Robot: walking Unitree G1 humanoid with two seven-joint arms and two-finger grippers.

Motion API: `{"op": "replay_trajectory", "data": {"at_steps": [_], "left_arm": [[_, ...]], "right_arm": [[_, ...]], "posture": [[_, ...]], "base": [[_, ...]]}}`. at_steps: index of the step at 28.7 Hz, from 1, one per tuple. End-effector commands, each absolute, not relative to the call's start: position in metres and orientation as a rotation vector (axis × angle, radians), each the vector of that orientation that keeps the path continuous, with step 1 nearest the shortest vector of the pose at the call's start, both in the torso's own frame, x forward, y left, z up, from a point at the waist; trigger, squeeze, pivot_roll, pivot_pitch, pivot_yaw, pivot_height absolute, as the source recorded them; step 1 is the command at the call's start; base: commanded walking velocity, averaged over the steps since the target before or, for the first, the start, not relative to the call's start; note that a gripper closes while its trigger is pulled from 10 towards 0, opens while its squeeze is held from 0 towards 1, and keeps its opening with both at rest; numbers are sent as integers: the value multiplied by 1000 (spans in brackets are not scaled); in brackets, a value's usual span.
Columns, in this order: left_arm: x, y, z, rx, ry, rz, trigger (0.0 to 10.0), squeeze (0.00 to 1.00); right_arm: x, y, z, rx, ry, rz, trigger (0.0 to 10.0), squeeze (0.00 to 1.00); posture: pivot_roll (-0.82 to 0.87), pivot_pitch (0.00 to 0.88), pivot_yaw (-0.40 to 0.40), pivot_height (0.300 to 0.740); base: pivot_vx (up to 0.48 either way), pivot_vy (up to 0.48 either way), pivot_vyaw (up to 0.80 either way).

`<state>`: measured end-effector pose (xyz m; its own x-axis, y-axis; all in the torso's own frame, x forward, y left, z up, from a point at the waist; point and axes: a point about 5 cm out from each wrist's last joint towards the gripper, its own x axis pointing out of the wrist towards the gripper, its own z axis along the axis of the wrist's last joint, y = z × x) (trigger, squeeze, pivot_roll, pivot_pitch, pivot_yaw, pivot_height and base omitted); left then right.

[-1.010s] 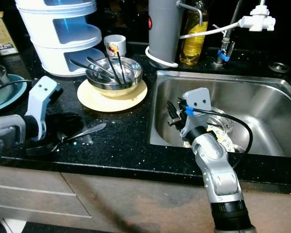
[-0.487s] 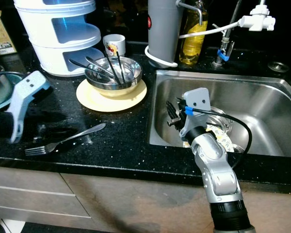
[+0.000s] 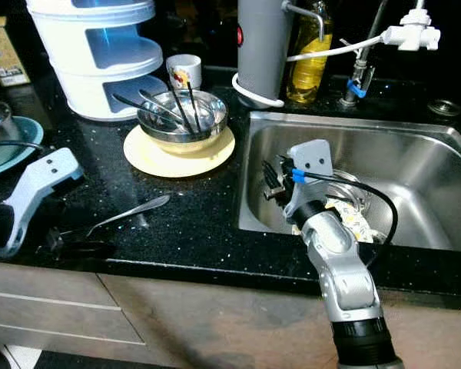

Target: Kitchen organization

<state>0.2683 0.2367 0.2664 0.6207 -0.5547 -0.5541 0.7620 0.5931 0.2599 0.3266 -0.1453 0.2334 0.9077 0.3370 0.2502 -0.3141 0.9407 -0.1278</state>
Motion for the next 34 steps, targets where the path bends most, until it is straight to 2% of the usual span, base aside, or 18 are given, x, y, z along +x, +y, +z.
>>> {"op": "replay_trajectory", "data": {"at_steps": [1,6,7,26,32,34], "left_arm": [[268,239,249,509,524,-795,10000,0],[269,239,246,484,537,-789,9882,0],[269,238,244,453,543,-795,0,0],[268,230,247,392,500,-864,0,0],[272,206,261,269,361,-944,0,0],[276,183,271,148,248,-1032,0,0]], "right_arm": [[326,-148,231,-84,-265,330,10000,0],[325,-148,232,-85,-267,325,10000,0],[325,-149,232,-84,-267,322,10000,0],[325,-151,230,-68,-263,304,10000,0],[323,-155,229,-39,-260,287,10000,0],[321,-155,232,34,-267,293,10000,0]], "posture": [[-41,133,-34,740],[-46,129,-30,740],[-49,129,-28,740],[-45,133,-24,740],[-49,135,-17,740],[-53,138,-13,740]], "base": [[0,0,0],[0,0,0],[0,0,0],[0,0,0],[0,0,0],[0,0,0]]}}
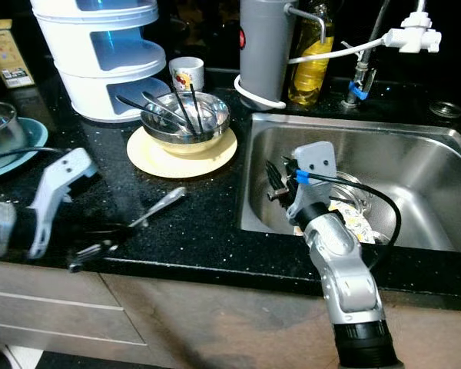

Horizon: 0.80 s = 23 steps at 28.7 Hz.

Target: Kitchen organization

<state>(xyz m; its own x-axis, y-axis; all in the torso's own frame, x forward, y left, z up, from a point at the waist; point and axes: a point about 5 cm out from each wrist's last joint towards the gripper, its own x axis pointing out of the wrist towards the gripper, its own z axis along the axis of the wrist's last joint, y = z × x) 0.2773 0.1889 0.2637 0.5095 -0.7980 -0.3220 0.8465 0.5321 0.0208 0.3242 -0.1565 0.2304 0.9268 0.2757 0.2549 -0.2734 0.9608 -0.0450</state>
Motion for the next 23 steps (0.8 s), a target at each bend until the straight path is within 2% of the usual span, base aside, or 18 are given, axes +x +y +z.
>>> {"op": "replay_trajectory", "data": {"at_steps": [1,4,8,9,11,15,16,17,18,23], "left_arm": [[276,176,274,112,217,-1061,0,0],[276,160,280,30,166,-1136,0,0],[279,152,285,-18,124,-1160,0,0],[278,141,295,-95,37,-1230,0,0],[277,133,301,-165,-11,-1270,0,0],[279,129,297,-193,-3,-1255,0,0],[279,129,294,-173,7,-1240,0,0],[279,129,294,-173,7,-1240,0,0],[285,134,287,-127,35,-1181,0,0],[287,138,286,-128,40,-1141,0,0]], "right_arm": [[320,-154,234,56,-270,298,10000,0],[318,-151,239,126,-286,319,10000,0],[316,-150,245,211,-309,340,10000,0],[315,-152,250,283,-327,338,10000,0],[316,-155,252,321,-334,329,10000,0],[315,-156,259,432,-353,345,10000,0],[315,-155,259,447,-353,359,10000,557],[315,-155,259,447,-353,359,10000,557],[314,-153,258,465,-335,376,10000,1000],[313,-152,254,482,-288,380,10000,1000]], "posture": [[-53,138,-13,740],[-61,141,-2,740],[-61,141,2,740],[-64,140,1,740],[-63,138,1,740],[-64,136,0,740],[-64,136,0,740],[-64,136,0,740],[-63,137,-7,740],[-62,139,-8,740]], "base": [[0,0,0],[0,0,0],[0,0,0],[0,0,0],[0,0,0],[0,0,0],[0,0,0],[0,0,0],[0,0,0],[0,0,0]]}}
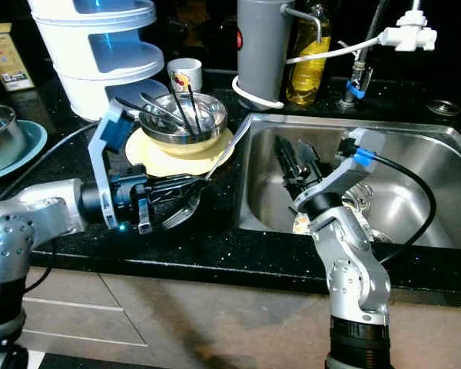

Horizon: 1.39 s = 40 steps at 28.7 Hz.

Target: Kitchen organization

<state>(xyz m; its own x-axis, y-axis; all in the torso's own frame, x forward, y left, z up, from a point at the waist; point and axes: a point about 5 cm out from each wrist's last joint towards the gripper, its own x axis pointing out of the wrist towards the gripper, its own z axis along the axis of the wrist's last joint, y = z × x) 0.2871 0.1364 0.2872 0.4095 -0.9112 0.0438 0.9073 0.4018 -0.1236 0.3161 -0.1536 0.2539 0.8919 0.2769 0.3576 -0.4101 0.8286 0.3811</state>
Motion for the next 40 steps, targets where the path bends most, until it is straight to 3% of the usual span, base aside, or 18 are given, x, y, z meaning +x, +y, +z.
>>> {"op": "replay_trajectory", "data": {"at_steps": [1,4,8,9,10,11,18,24,29,34,35,38,39,40], "left_arm": [[287,138,287,-127,39,-1139,0,0],[287,137,285,-93,55,-1122,0,0],[286,134,283,-83,62,-1122,0,0],[285,130,281,-78,66,-1132,0,0],[285,130,281,-78,66,-1132,0,0],[285,128,280,-74,69,-1137,0,0],[285,125,278,-66,75,-1146,0,0],[284,122,277,-54,72,-1159,0,0],[283,122,276,-53,77,-1160,0,0],[284,123,279,-86,61,-1163,0,0],[286,125,285,-158,34,-1165,0,0],[289,126,289,-223,14,-1167,0,0],[290,127,291,-277,2,-1174,0,0],[291,127,292,-312,-6,-1182,0,0]], "right_arm": [[313,-152,254,487,-280,377,10000,1000],[311,-141,265,630,-265,453,10000,1000],[308,-130,272,685,-244,512,10000,1000],[307,-123,275,677,-242,522,10000,353],[307,-123,275,677,-242,522,10000,353],[308,-121,275,673,-237,518,10000,0],[307,-109,276,694,-213,557,10000,0],[305,-100,267,510,-120,560,10000,0],[305,-101,263,455,-110,548,10000,0],[303,-102,265,507,-136,555,10000,0],[302,-107,271,636,-194,580,10000,0],[300,-112,275,740,-242,609,10000,39],[297,-115,276,825,-270,646,10000,1000],[294,-116,276,881,-288,690,10000,1000]], "posture": [[-60,142,-10,740],[-58,140,-10,740],[-57,139,-13,740],[-57,139,-13,740],[-57,139,-13,740],[-57,141,-16,740],[-60,143,-16,740],[-63,140,-17,740],[-64,139,-15,740],[-66,129,-13,740],[-69,128,-11,740],[-66,131,-11,740],[-65,129,-11,740],[-67,129,-12,740]], "base": [[0,0,0],[0,0,0],[0,0,0],[0,0,0],[0,0,0],[0,0,0],[0,0,0],[0,0,0],[0,0,0],[0,0,0],[0,0,0],[0,0,0],[0,0,0],[0,0,0]]}}
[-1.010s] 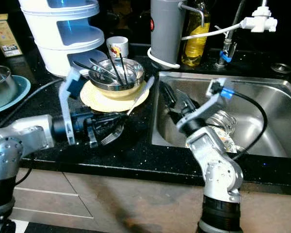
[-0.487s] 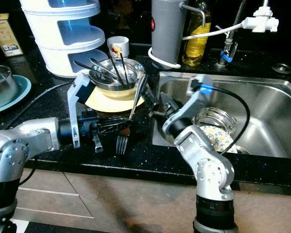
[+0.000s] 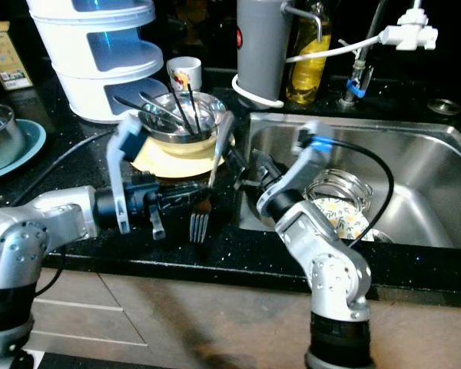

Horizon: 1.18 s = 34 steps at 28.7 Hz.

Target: Kitchen organization

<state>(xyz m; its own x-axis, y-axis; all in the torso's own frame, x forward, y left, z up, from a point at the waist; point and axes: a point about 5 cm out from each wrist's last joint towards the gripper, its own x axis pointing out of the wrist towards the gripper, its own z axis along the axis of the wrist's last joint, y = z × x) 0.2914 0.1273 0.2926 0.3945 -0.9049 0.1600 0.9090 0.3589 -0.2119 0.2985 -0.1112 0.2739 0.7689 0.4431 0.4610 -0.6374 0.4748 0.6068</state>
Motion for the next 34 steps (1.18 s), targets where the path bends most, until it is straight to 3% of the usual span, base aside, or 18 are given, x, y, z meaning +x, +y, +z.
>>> {"op": "replay_trajectory", "data": {"at_steps": [1,4,5,12,19,34], "left_arm": [[292,127,291,-332,-8,-1186,0,0],[291,126,291,-351,-6,-1194,0,0],[290,125,289,-370,-4,-1200,0,0],[288,121,286,-411,12,-1212,0,0],[281,108,269,-460,159,-1265,0,0],[279,107,270,-452,175,-1280,0,0]], "right_arm": [[292,-115,275,891,-285,718,10000,1000],[291,-113,273,878,-277,732,10000,1000],[289,-111,273,865,-273,750,10000,0],[281,-104,279,874,-296,832,10000,0],[273,-96,287,776,-333,940,10000,0],[276,-91,273,658,-264,938,10000,0]], "posture": [[-67,129,-13,740],[-68,132,-14,740],[-69,129,-11,740],[-69,130,-13,740],[-69,135,-12,740],[-67,133,-14,740]], "base": [[0,0,0],[0,0,0],[0,0,0],[0,0,0],[0,0,0],[0,0,0]]}}
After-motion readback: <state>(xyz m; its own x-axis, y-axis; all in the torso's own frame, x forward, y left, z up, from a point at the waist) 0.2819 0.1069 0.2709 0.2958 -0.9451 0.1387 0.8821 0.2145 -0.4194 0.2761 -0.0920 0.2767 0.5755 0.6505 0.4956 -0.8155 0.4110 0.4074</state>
